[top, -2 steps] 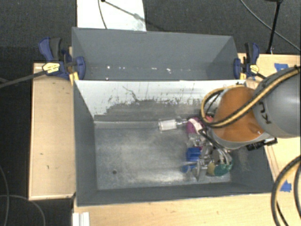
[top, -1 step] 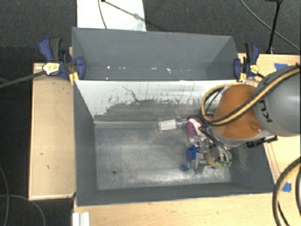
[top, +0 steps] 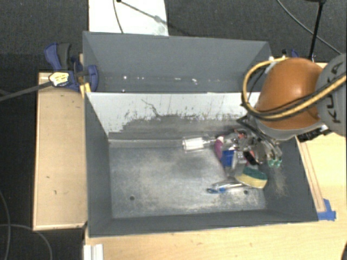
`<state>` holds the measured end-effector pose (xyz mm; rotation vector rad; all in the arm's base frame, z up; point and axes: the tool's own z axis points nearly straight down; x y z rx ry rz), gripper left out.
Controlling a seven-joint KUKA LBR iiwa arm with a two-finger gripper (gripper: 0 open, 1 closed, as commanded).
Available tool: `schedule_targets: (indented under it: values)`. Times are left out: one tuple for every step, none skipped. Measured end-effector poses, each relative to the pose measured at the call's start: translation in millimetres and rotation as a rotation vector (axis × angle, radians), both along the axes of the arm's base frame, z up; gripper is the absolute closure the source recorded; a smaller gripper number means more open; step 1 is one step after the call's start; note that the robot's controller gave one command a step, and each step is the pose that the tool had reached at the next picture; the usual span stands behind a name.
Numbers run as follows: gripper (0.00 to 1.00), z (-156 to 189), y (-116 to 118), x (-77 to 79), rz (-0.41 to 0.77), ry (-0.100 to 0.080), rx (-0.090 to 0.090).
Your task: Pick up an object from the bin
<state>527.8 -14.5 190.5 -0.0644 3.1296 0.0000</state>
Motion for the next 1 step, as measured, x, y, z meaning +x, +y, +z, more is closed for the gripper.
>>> schedule_targets:
  values:
    - [1.0,97.6,55.2,16.0,-0.047,-0.002,0.003]
